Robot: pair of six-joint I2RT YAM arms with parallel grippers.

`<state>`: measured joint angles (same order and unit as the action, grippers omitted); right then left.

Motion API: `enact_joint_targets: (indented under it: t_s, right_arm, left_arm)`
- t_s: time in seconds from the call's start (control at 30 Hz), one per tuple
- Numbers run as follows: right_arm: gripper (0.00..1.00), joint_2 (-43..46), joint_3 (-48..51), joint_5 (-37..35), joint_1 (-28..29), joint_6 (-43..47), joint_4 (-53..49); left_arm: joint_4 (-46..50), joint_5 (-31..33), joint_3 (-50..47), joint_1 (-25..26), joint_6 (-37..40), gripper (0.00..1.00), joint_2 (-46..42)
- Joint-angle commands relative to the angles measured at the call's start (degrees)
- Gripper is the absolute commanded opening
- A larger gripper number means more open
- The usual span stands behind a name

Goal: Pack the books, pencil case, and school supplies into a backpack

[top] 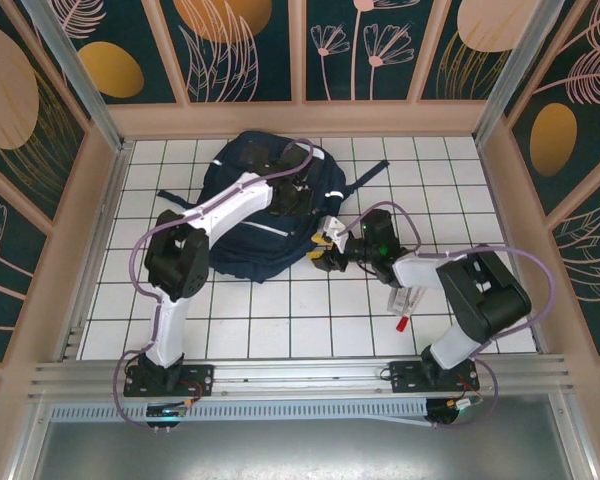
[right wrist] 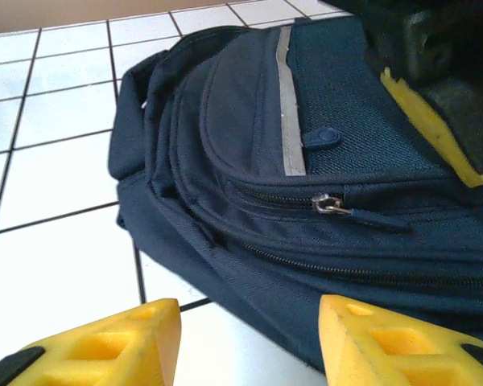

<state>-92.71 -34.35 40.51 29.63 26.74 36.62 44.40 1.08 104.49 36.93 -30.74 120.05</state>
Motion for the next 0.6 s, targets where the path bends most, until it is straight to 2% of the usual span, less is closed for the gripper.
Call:
enact_joint_targets:
  t_s: [0.0,0.27,0.57]
  right_arm:
    - [0.49,-3.66,-3.04,0.54,0.3,4.76,8.18]
    - [0.5,-10.14,-6.05,-3.93,0.47,3.72,14.34]
    - [0.5,-13.97,-11.18,-7.46,1.4,10.68,7.72]
  left_arm:
    - [1.72,-2.25,1.21,-0.37,-1.52,0.0,-3.85]
    - [0.03,-6.33,-0.66,-0.88,-3.1,0.0,-5.99]
    - [-2.06,-10.48,-2.23,-0.88,-4.65,0.0,-6.34]
